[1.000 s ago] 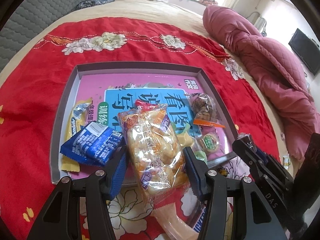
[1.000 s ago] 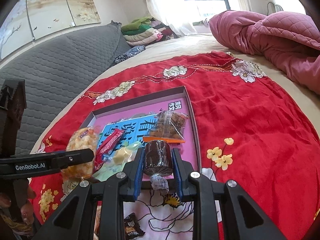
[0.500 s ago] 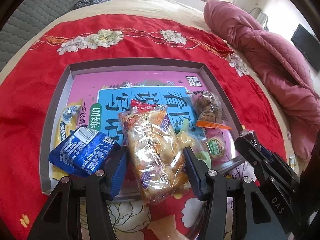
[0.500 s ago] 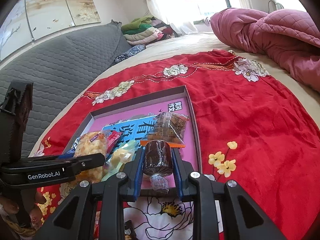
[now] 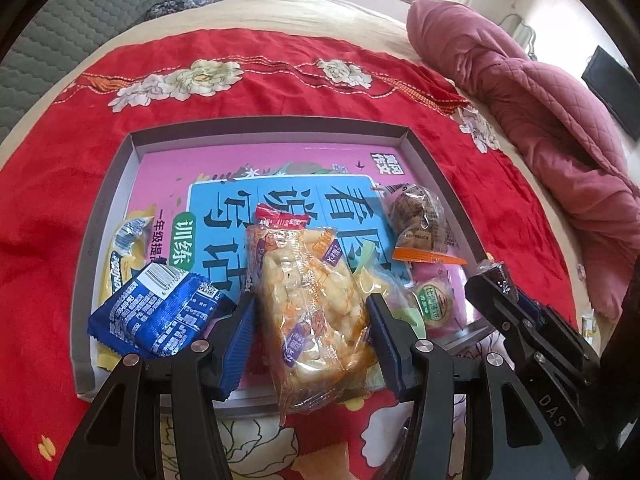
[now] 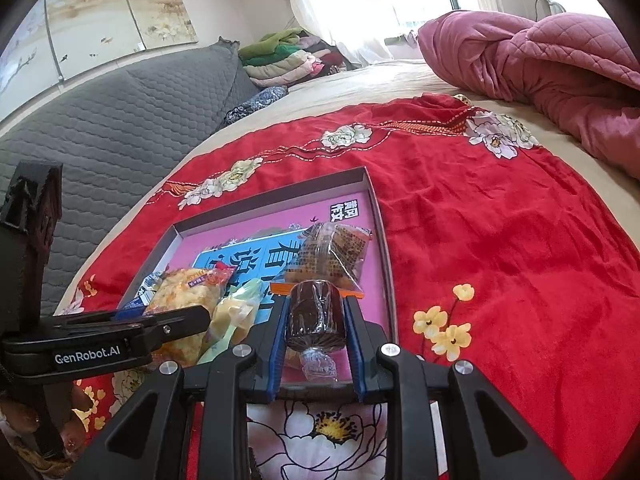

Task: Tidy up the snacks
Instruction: 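Carry the brown candy and cracker bag over the tray with both tools, then open the right tool releasing the brown candy while the left tool releases the cracker bag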

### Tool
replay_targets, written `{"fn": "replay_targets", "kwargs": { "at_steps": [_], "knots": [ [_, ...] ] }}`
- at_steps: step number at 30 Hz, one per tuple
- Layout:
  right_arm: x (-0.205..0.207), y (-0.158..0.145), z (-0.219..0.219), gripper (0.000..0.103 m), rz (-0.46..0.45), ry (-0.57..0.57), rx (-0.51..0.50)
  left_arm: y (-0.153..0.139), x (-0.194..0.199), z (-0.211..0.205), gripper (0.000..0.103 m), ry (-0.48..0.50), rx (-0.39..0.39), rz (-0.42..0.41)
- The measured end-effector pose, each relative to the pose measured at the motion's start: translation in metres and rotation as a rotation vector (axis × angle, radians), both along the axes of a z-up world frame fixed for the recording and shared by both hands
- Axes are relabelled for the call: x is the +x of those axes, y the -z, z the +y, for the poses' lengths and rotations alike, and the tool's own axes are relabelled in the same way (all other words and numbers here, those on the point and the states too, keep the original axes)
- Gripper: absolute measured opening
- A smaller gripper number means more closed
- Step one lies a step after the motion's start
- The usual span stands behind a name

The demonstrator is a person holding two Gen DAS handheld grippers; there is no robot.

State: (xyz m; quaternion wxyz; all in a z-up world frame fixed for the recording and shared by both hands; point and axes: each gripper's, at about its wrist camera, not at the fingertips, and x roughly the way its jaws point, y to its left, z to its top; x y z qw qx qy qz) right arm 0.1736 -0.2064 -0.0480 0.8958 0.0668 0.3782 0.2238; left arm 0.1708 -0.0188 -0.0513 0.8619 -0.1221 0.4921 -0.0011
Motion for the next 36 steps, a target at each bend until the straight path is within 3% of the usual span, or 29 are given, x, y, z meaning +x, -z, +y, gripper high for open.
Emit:
{"fn": "replay_targets", "kwargs": {
  "at_steps": [14, 36],
  "knots": [
    [0.009, 0.012, 0.005, 0.027, 0.033, -0.006, -0.023, 0.001, 0.003, 0.0, 0.057, -0.004, 0.004, -0.007],
    [0.007, 0.013, 0.007, 0.027, 0.005, 0.007, -0.065, 0.002, 0.002, 0.002, 0.057, -0.008, 0.0, -0.012]
  ]
}}
